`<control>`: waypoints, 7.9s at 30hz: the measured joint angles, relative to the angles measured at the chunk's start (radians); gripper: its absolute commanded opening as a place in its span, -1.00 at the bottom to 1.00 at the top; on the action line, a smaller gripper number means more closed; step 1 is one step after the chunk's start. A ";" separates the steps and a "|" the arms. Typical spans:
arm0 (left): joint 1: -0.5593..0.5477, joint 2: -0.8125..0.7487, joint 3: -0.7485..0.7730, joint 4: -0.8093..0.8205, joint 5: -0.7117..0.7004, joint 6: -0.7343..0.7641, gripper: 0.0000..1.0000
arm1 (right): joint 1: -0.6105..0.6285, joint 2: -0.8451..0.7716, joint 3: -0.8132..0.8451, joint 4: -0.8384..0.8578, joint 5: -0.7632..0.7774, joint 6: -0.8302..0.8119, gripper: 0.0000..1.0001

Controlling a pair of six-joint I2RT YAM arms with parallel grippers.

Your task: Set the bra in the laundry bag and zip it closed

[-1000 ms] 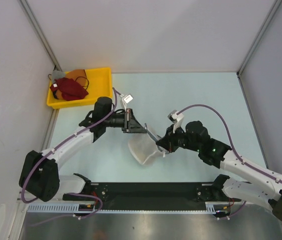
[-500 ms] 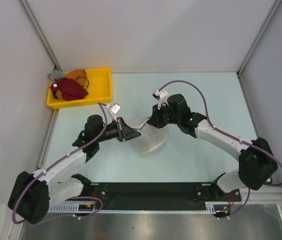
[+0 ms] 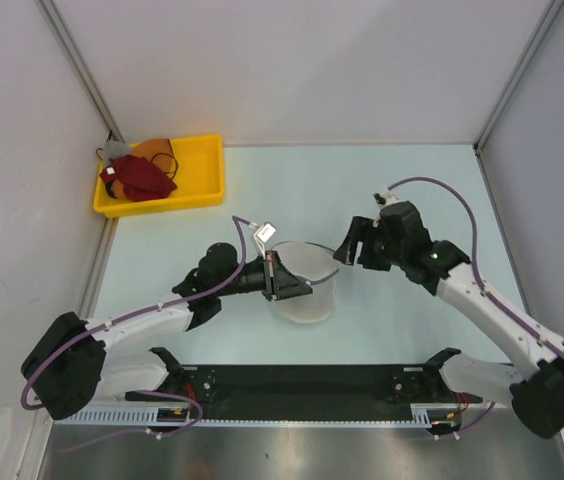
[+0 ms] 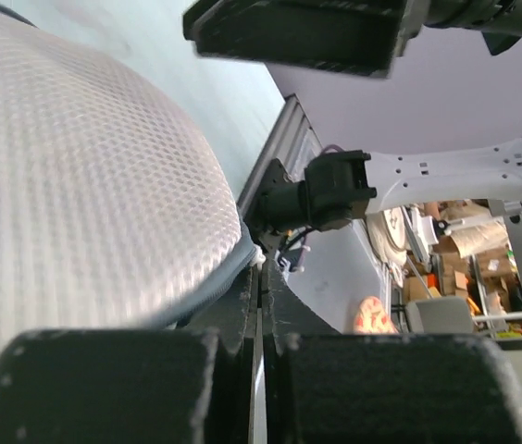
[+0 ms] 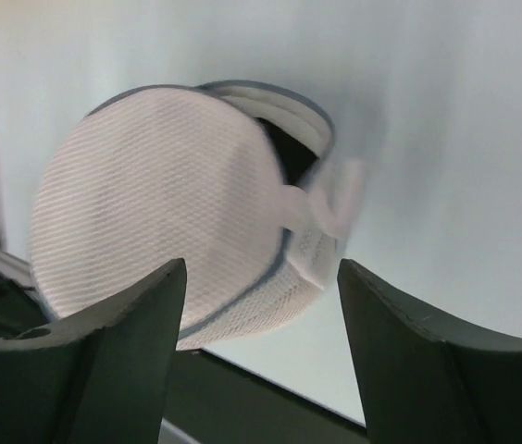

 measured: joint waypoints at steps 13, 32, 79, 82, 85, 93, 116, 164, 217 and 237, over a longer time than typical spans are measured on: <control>-0.116 0.098 0.000 0.102 -0.030 -0.035 -1.00 | 0.147 -0.559 -0.421 0.031 -0.015 0.769 0.45; -0.163 0.124 0.000 0.132 -0.037 -0.042 -1.00 | 0.259 -0.445 -0.494 0.235 0.122 1.047 -0.65; -0.108 0.207 0.018 0.081 -0.035 -0.034 -1.00 | -0.278 0.148 -0.013 0.035 -0.302 0.029 0.68; -0.114 0.211 0.018 0.095 -0.035 -0.043 -0.99 | -0.267 -0.038 -0.117 0.026 -0.275 0.095 0.68; -0.119 0.211 0.018 0.108 -0.035 -0.046 -1.00 | -0.229 -0.195 -0.250 0.082 -0.280 0.212 0.62; -0.133 0.211 0.018 0.121 -0.035 -0.059 -1.00 | -0.035 -0.320 -0.506 0.310 -0.225 0.526 0.05; 0.158 0.068 -0.006 -0.123 0.046 0.064 -1.00 | -0.302 -0.084 -0.456 0.470 -0.512 0.412 -1.00; -0.135 0.184 0.040 -0.022 -0.061 -0.043 -1.00 | -0.033 -0.190 -0.540 0.551 -0.279 0.539 -0.56; -0.064 0.124 0.035 -0.112 -0.062 0.002 -1.00 | -0.168 -0.024 -0.237 0.236 -0.431 0.163 0.42; -0.034 0.066 -0.034 -0.110 -0.079 0.010 -1.00 | -0.088 0.060 -0.419 0.623 -0.499 0.442 -1.00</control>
